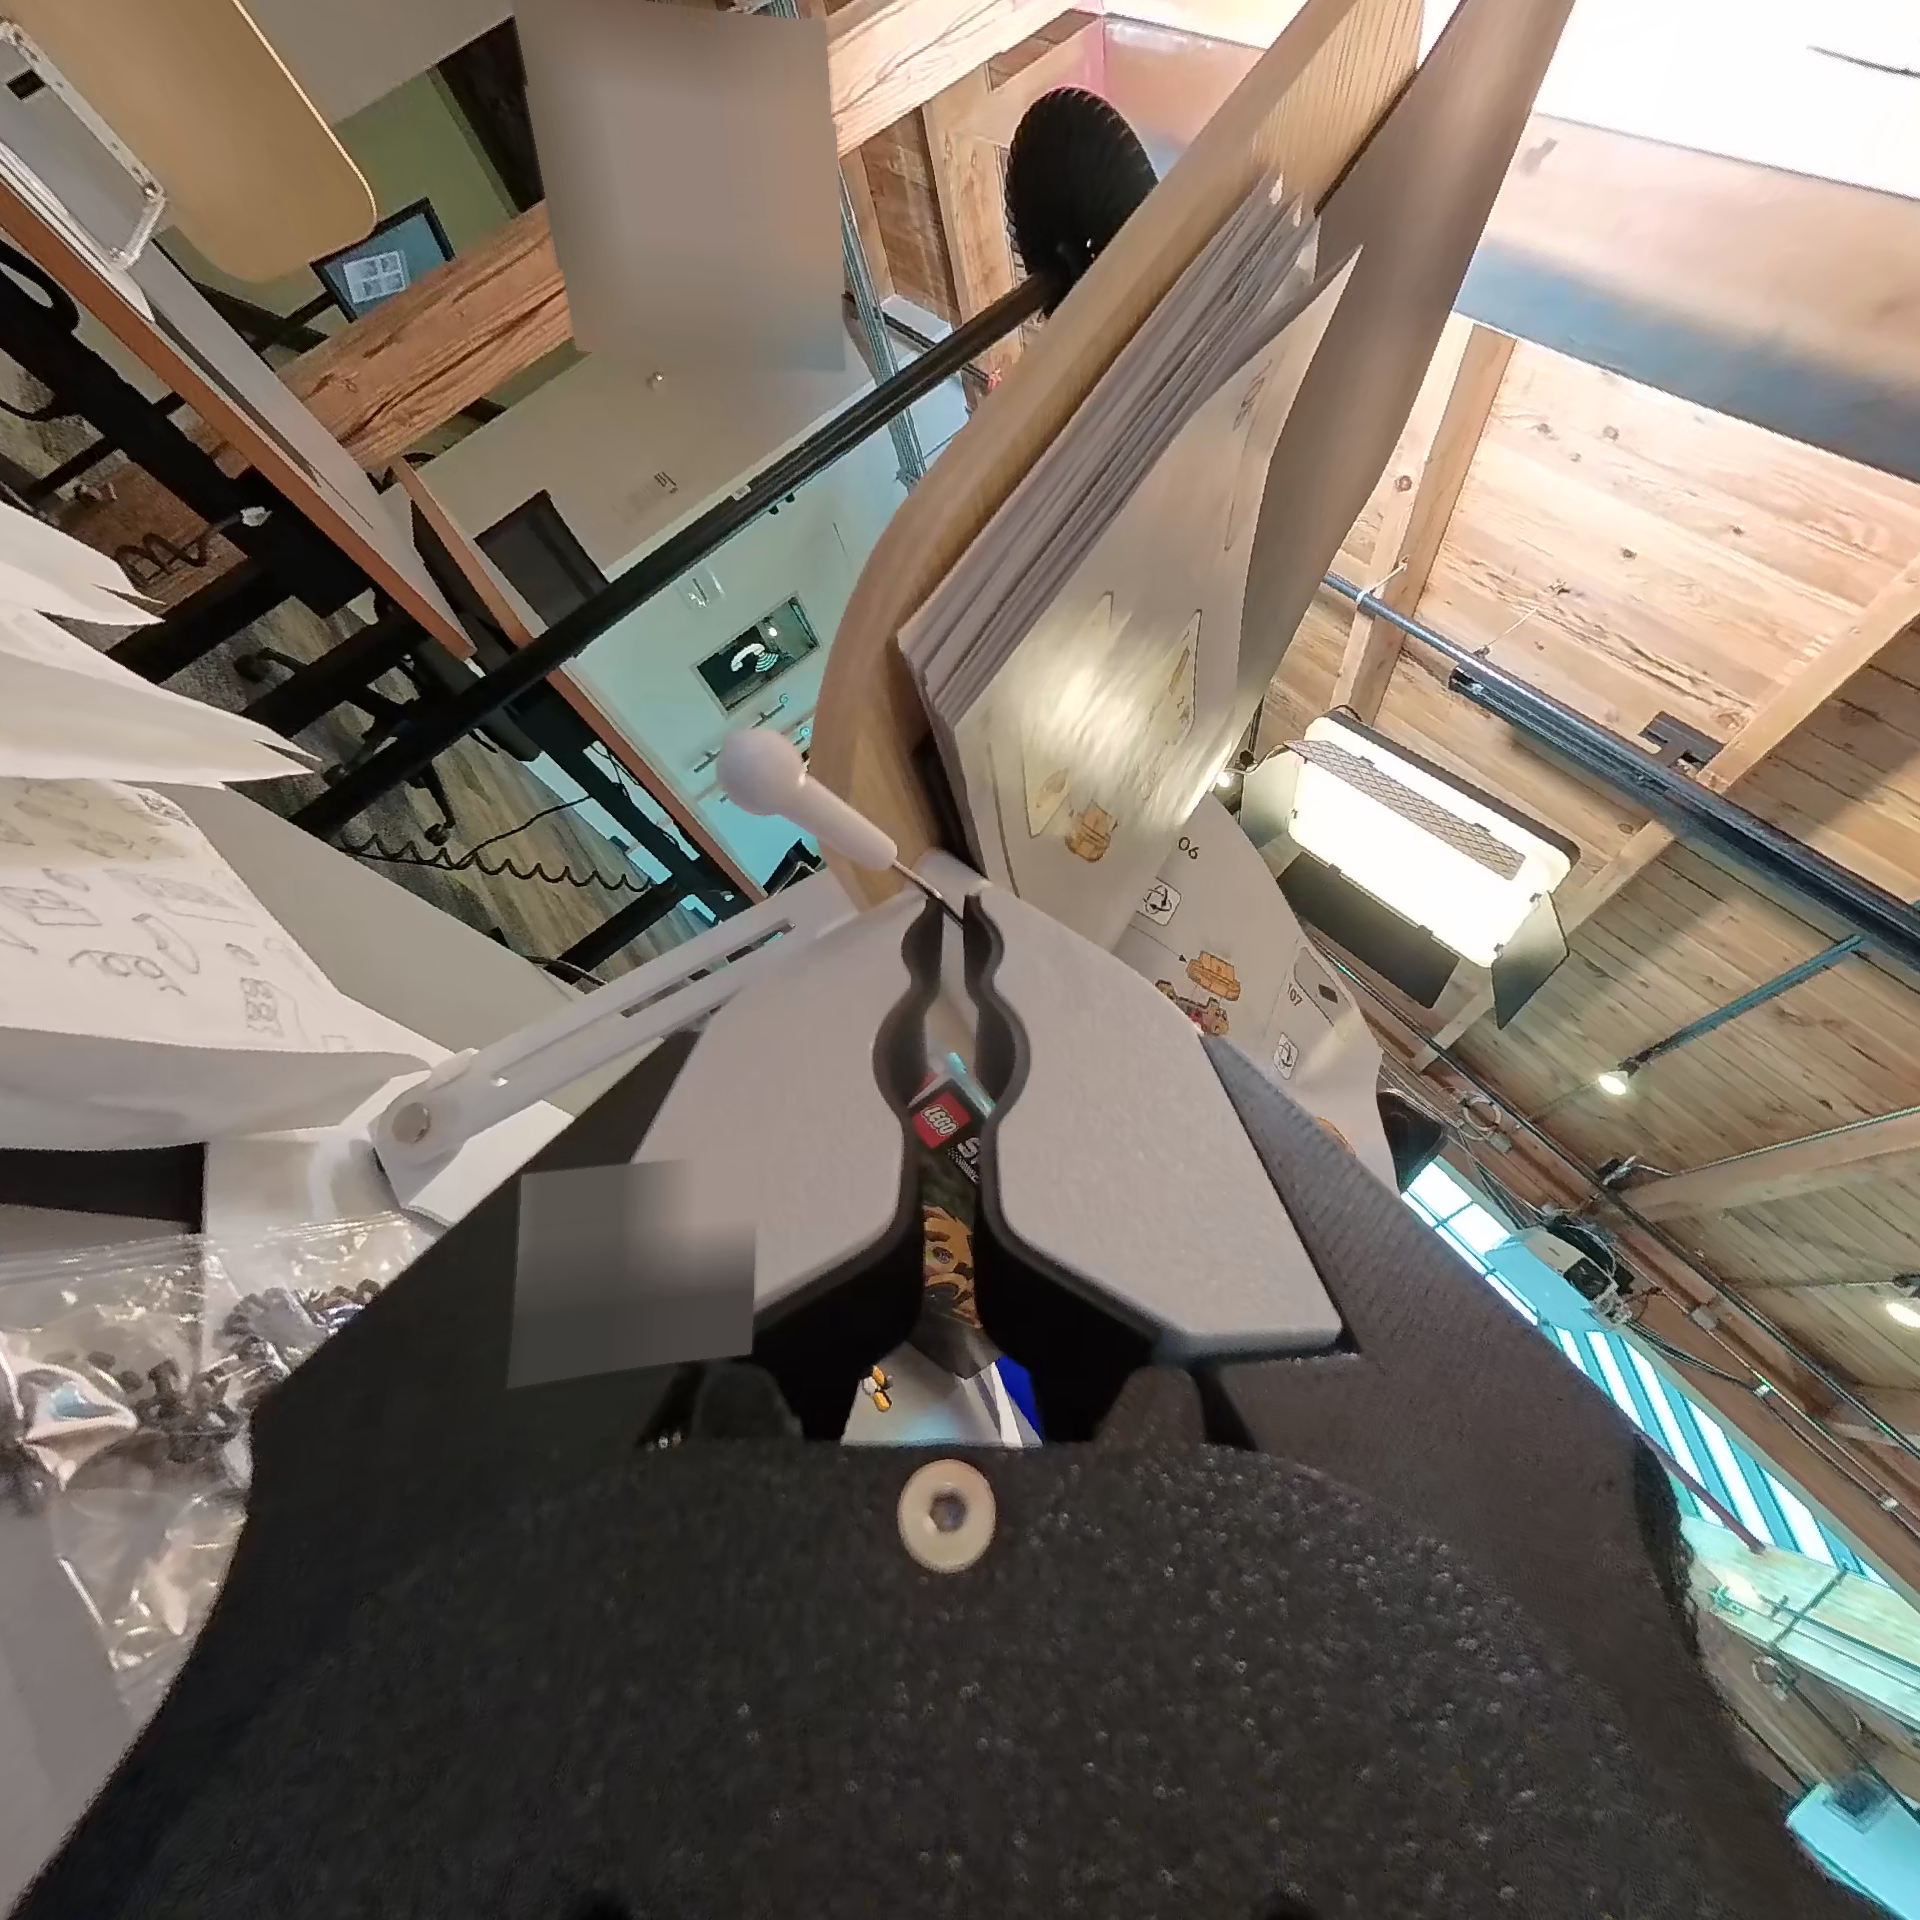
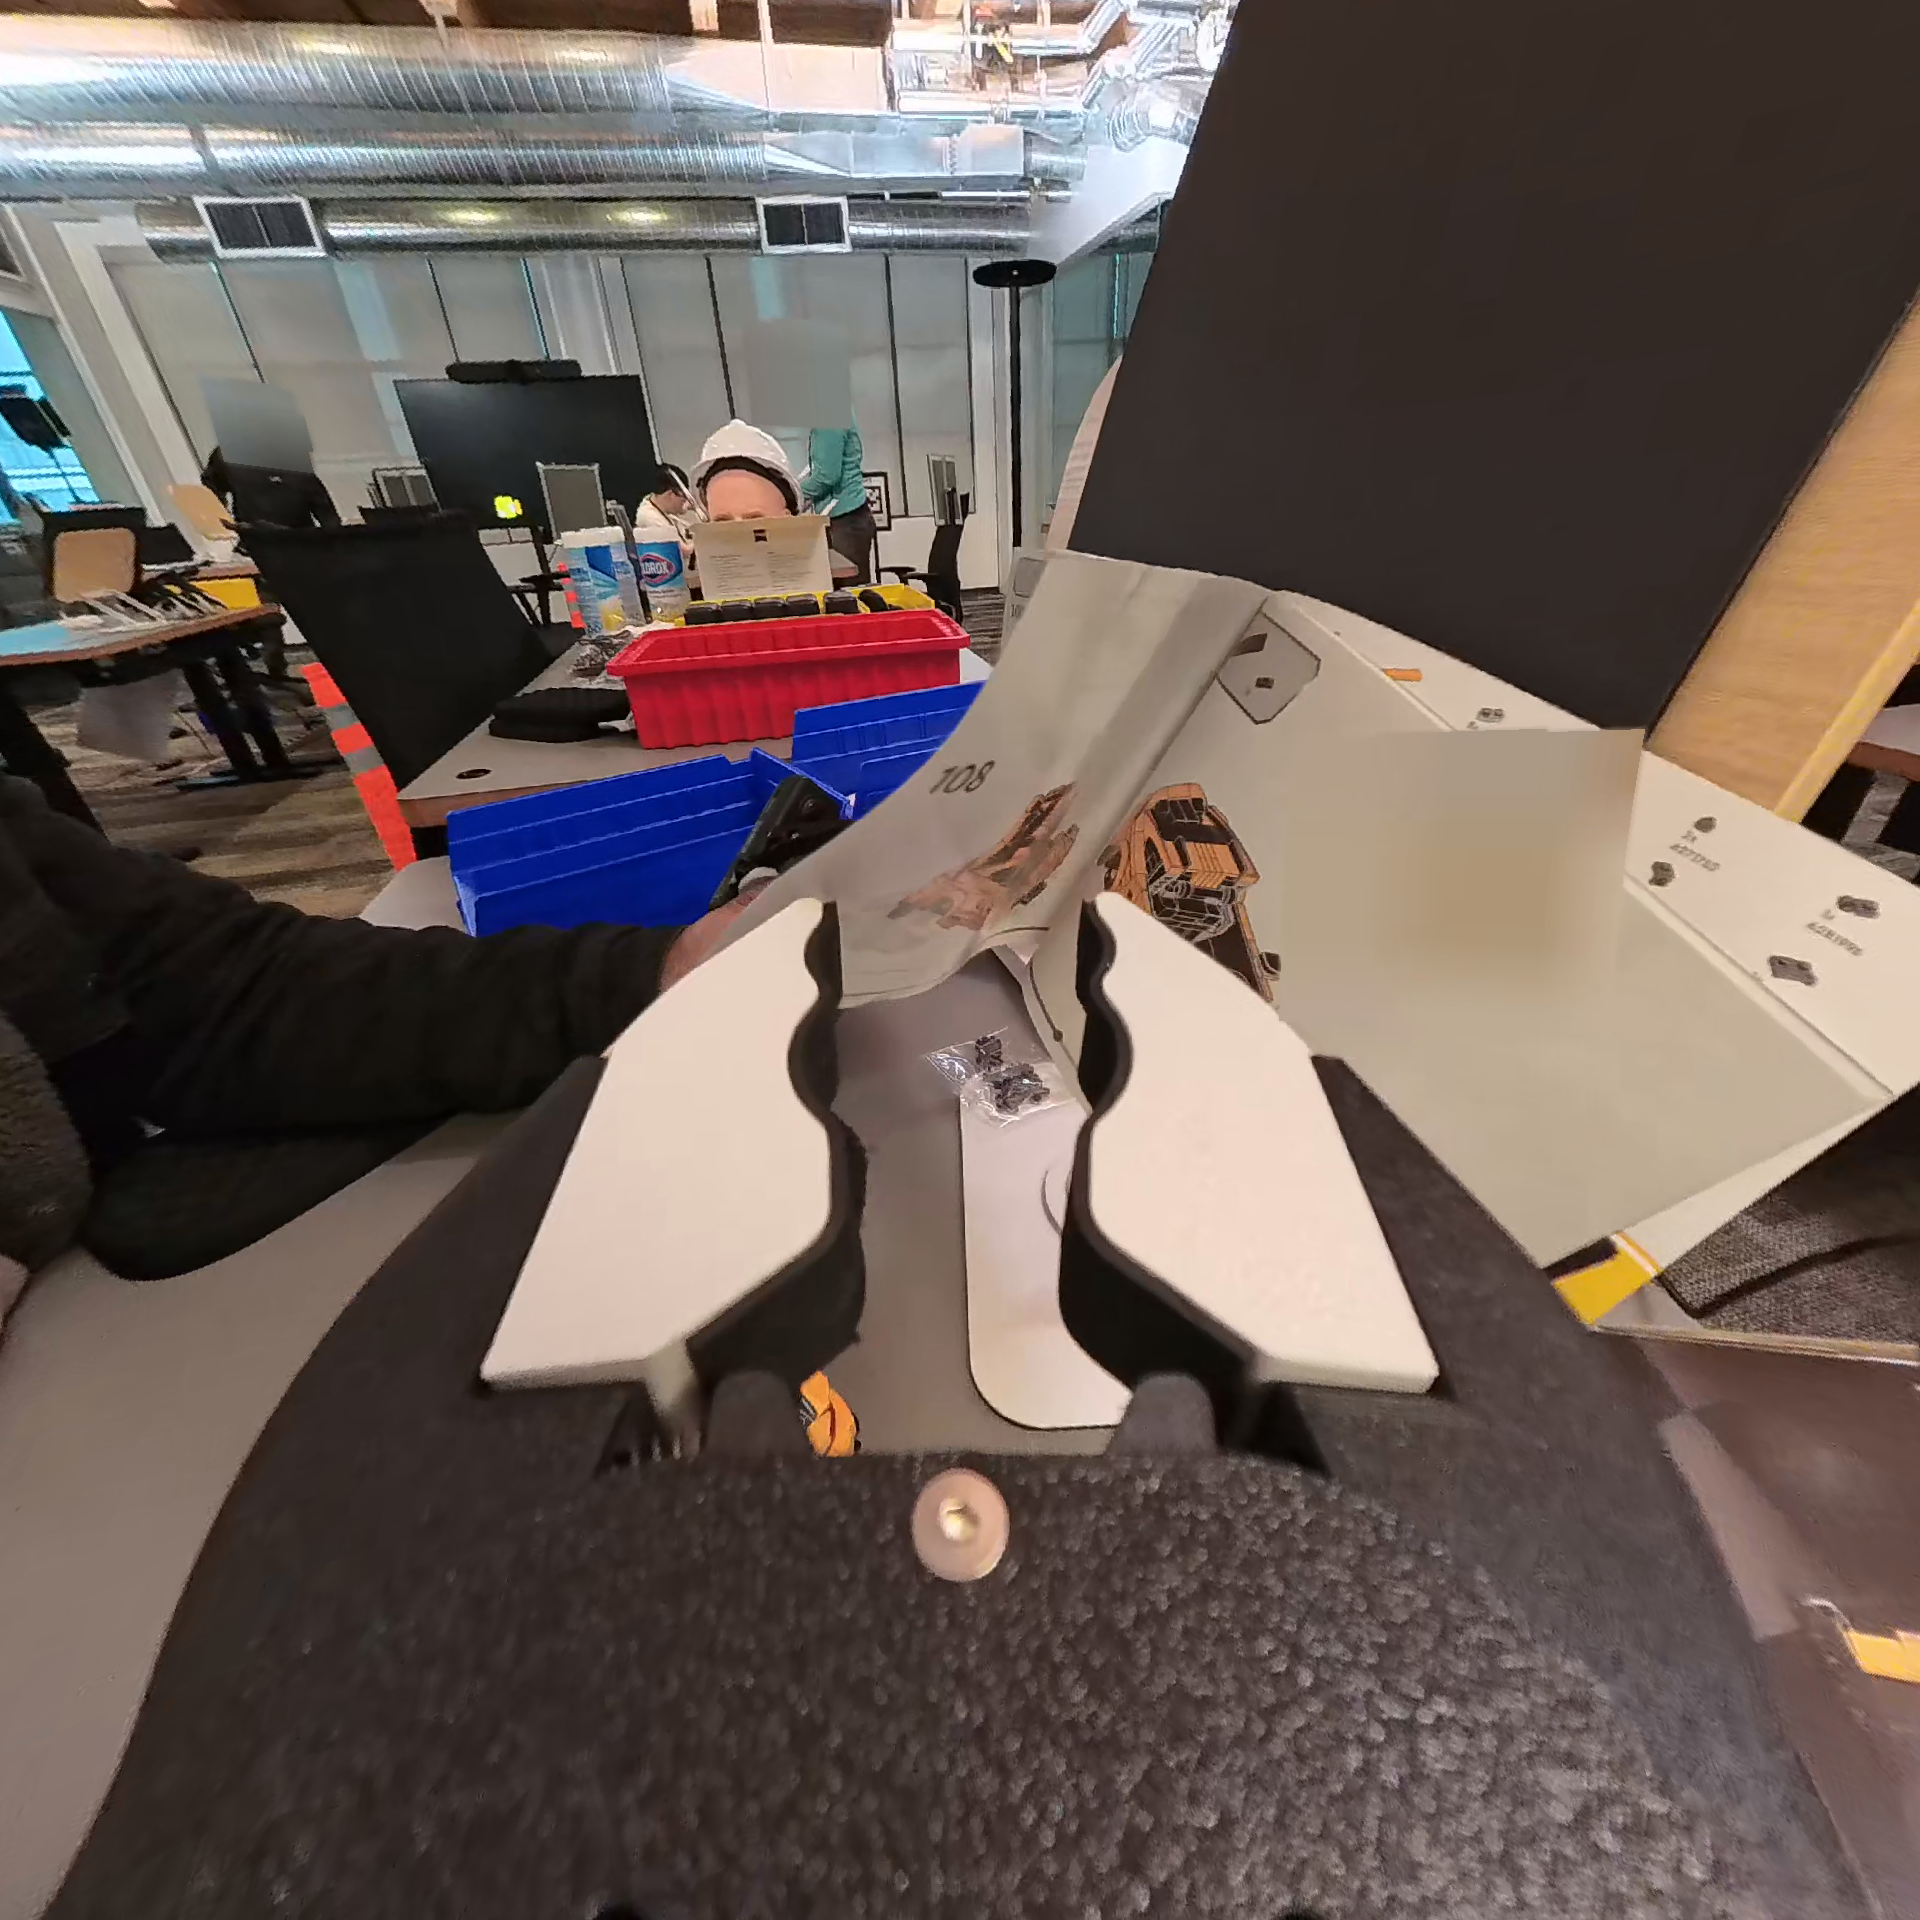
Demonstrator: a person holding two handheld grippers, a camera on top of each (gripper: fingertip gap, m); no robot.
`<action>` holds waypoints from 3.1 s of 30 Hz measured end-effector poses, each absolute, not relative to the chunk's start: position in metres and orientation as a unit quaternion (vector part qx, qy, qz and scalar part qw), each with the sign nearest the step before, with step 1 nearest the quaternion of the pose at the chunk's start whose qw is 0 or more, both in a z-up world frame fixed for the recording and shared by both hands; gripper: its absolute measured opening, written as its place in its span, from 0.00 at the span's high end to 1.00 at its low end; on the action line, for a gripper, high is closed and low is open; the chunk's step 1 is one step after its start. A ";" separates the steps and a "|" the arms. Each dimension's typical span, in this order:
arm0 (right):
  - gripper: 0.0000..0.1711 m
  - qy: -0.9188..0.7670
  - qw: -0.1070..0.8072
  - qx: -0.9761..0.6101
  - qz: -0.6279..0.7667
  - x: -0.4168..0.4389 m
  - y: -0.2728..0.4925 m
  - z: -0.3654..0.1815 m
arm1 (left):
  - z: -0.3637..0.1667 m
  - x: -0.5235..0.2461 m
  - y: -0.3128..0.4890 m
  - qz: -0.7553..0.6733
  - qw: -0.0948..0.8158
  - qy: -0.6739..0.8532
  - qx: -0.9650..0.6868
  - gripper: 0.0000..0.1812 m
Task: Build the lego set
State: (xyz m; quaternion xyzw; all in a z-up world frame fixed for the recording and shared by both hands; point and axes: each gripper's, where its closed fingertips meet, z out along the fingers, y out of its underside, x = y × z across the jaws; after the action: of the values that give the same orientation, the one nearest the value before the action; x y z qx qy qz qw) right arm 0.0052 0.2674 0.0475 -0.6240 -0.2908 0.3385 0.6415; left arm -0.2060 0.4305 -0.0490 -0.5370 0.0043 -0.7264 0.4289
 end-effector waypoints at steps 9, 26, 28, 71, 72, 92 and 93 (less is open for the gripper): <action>0.76 -0.301 0.635 -0.627 0.337 -0.006 0.272 0.047 | -0.049 -0.206 0.430 -0.749 0.413 -0.015 -0.518 0.98; 0.76 -0.446 0.509 -0.733 -0.065 -0.150 0.393 -0.012 | -0.052 -0.206 0.428 -0.757 0.413 -0.026 -0.505 0.99; 0.74 -0.465 0.490 -0.731 -0.101 -0.165 0.405 -0.028 | -0.052 -0.206 0.428 -0.758 0.412 -0.027 -0.504 0.99; 0.93 -0.362 0.571 -0.652 -0.343 -0.133 0.434 0.008 | -0.016 -0.201 0.419 -0.529 0.599 0.137 -0.586 0.99; 0.93 -0.361 0.572 -0.653 -0.340 -0.133 0.434 0.007 | -0.014 -0.200 0.419 -0.511 0.609 0.152 -0.587 0.99; 0.85 -0.307 0.618 -0.666 -0.285 -0.128 0.428 0.007 | -0.007 -0.145 0.416 -0.186 0.625 0.492 -0.576 0.99; 0.84 -0.304 0.617 -0.670 -0.279 -0.127 0.425 0.006 | -0.008 -0.144 0.416 -0.179 0.625 0.495 -0.576 0.99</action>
State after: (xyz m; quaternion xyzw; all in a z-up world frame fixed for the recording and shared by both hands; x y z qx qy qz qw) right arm -0.1266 0.4245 0.0060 -0.6696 -0.3044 -0.2792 0.6173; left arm -0.1442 0.4157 -0.0076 -0.5762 0.4947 -0.1795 0.6253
